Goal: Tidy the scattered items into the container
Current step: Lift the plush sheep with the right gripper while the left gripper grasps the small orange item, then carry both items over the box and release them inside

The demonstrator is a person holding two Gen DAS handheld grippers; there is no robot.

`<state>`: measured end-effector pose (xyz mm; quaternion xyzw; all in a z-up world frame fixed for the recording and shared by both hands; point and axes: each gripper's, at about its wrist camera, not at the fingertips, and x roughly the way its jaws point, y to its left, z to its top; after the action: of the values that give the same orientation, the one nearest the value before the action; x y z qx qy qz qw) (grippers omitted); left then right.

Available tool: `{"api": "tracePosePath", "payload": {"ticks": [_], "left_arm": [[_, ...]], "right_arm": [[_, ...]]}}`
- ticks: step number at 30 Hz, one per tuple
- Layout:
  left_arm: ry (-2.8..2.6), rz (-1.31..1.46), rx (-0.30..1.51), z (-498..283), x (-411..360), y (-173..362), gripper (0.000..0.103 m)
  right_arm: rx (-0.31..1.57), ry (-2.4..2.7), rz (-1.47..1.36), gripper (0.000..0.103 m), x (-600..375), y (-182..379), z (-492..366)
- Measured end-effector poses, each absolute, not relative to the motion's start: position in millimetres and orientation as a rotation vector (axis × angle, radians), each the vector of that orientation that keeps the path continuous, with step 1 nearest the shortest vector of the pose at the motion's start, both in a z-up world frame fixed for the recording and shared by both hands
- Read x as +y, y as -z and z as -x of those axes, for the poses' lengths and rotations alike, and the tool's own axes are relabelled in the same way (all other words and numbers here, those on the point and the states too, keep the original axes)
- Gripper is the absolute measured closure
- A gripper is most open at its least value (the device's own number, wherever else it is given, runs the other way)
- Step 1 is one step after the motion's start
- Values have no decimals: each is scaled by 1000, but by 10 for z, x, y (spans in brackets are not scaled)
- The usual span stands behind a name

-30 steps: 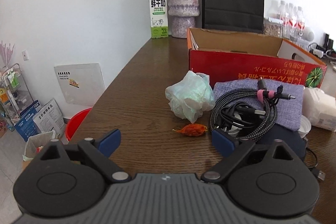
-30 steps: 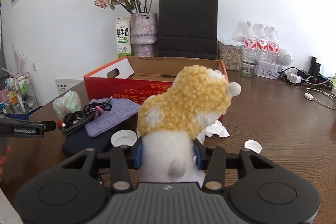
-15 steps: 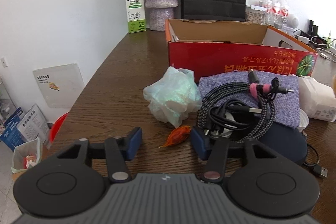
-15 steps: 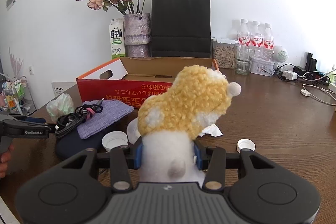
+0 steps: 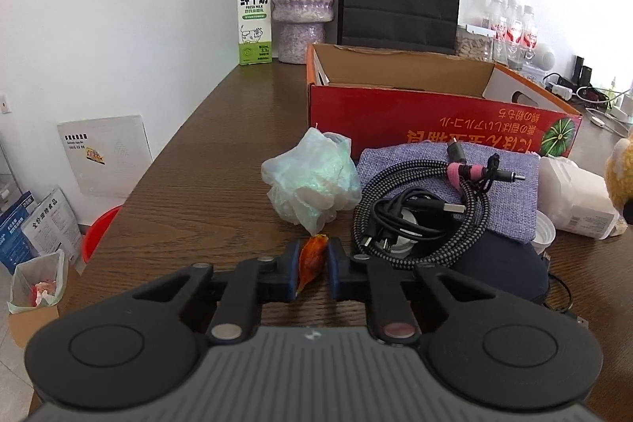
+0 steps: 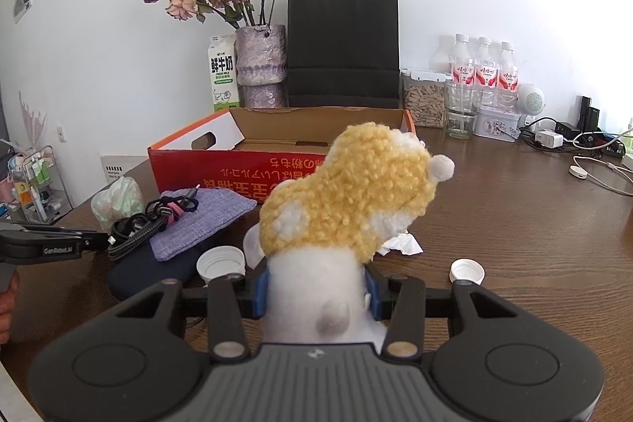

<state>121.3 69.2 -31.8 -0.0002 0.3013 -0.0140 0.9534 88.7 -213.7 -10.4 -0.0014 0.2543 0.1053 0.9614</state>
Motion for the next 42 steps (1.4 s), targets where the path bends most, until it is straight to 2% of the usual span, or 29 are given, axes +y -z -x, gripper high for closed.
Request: {"api": "tracePosePath", "payload": {"ticks": [25,36,42], "left_arm": [[31,19,416,-1027,498,-291,88],[78,74,298,-1746,103,-633,88],[33,167,318,-2422,-15,-598,88]], "right_arm": [[434,-235,-6,59,-2144,-124,-904],[341,-258,-37,59,-1946,-462,-1639],[321,-249,-80,59,-1838,-534,-2261]]}}
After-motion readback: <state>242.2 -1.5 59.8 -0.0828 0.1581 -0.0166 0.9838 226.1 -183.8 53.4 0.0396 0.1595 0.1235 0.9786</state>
